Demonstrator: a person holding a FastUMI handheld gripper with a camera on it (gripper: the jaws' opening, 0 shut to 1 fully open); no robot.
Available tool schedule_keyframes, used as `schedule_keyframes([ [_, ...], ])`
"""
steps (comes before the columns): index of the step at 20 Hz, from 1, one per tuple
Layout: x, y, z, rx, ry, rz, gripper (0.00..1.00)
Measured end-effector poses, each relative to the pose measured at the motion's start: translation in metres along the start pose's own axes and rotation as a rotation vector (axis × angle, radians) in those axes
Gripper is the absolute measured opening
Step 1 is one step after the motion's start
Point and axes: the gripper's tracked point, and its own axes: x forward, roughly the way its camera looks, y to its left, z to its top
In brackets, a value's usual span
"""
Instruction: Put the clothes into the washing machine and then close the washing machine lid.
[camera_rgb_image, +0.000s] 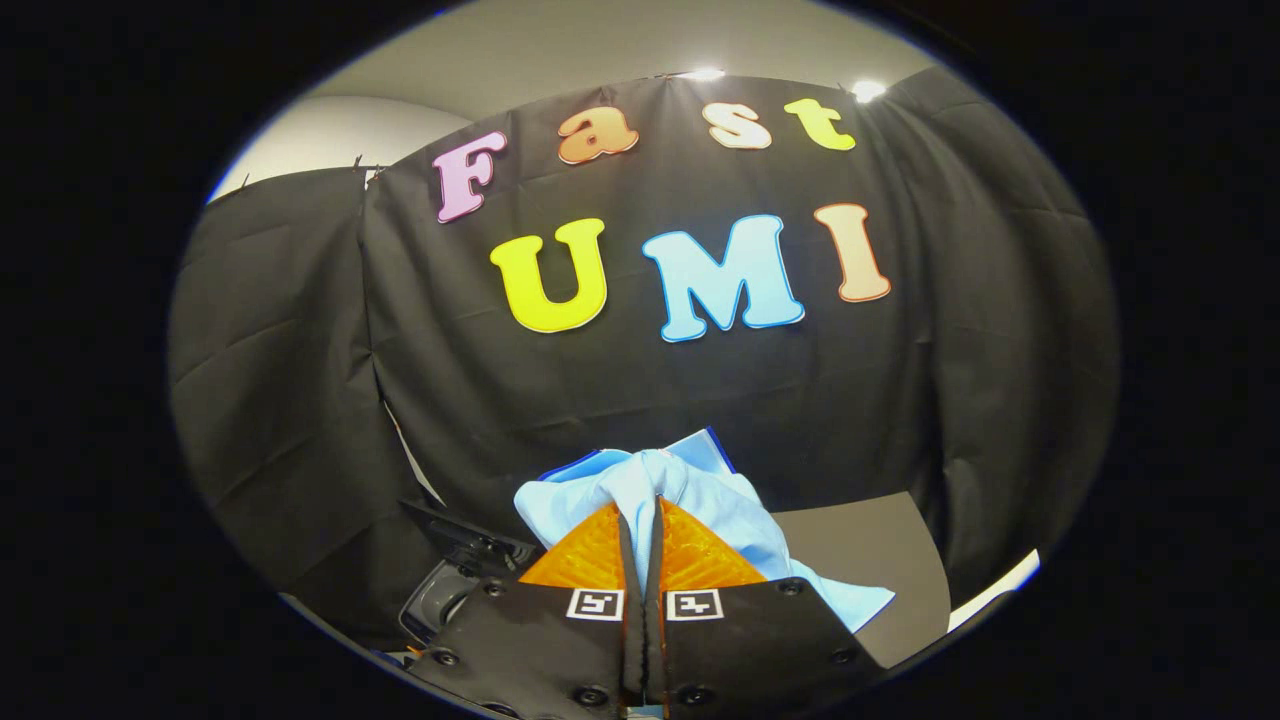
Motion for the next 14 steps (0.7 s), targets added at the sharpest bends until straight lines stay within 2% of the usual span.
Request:
schedule_keyframes([
  [6,-0.002,0.056,0.007,-0.003,-0.022,-0.006,0.02],
  [14,0.005,0.148,0.001,-0.012,-0.013,0.072,0.02],
])
